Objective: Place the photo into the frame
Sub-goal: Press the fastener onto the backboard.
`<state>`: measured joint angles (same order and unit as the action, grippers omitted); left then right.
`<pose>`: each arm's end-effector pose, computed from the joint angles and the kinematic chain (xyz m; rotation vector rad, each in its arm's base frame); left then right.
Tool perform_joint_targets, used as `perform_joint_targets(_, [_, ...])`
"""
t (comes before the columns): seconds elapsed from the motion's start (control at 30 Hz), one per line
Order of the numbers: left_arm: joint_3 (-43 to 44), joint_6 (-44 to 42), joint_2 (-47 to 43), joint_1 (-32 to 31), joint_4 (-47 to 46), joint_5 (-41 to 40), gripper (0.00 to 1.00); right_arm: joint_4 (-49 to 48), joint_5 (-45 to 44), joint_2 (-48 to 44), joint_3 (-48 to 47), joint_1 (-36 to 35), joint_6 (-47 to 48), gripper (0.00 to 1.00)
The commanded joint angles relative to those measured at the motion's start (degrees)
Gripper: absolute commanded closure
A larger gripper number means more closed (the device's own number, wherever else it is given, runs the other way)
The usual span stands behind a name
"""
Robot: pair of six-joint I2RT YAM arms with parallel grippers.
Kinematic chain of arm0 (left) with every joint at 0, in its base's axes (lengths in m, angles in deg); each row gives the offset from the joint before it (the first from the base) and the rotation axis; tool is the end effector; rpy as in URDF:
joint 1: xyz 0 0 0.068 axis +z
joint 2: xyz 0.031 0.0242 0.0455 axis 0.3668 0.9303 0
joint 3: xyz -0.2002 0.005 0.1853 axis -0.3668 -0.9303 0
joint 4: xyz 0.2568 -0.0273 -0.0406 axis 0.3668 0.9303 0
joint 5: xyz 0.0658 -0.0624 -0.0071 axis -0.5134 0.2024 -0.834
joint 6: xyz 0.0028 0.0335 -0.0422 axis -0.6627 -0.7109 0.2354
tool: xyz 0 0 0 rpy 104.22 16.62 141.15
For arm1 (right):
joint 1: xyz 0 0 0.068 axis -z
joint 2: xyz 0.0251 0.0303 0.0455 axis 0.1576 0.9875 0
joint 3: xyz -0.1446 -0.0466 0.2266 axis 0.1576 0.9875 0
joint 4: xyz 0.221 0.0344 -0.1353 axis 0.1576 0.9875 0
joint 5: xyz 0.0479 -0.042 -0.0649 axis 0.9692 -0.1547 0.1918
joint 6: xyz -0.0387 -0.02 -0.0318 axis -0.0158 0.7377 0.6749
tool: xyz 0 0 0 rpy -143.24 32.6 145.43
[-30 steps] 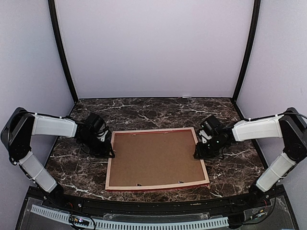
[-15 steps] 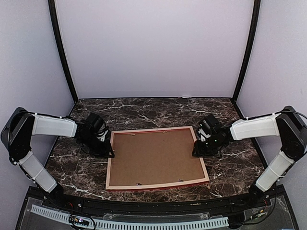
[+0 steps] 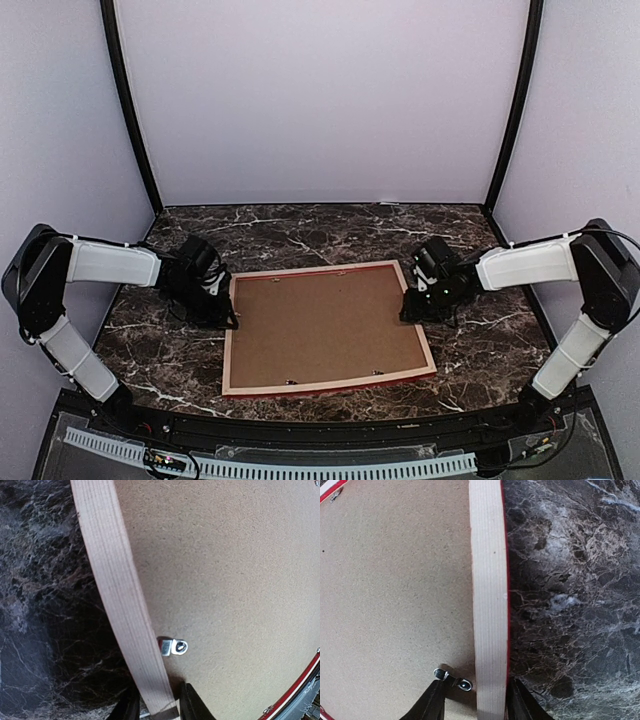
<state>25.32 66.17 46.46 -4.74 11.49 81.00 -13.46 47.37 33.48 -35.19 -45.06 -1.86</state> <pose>0.2521 -0.1355 0.1509 0.1361 2.8179 -0.6183 0.2402 0.1750 0.1500 -0.0597 2.7480 0.3820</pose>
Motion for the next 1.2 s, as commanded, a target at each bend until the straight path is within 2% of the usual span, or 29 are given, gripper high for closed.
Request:
perform_joint_targets(0.0, [-0.2, -1.5, 1.8, -1.2, 0.9, 0.7, 0.71, -5.3, -0.6, 2.4, -1.1, -0.3, -2.3, 0.55])
perform_joint_targets(0.3, [-0.5, -1.8, 2.3, -1.4, 0.8, 1.0, 0.72, -7.2, -2.1, 3.2, -1.8, -0.1, -4.0, 0.52])
perform_joint_targets(0.5, [-0.4, -1.9, 2.5, -1.6, 0.6, 1.2, 0.72, -7.9, -3.4, 4.2, -2.5, 0.3, -5.2, 0.54])
perform_joint_targets(1.17, [-0.3, -2.3, 3.2, -2.5, 0.6, 0.9, 0.73, -17.6, -2.2, 4.7, 0.4, 2.6, -13.3, 0.70])
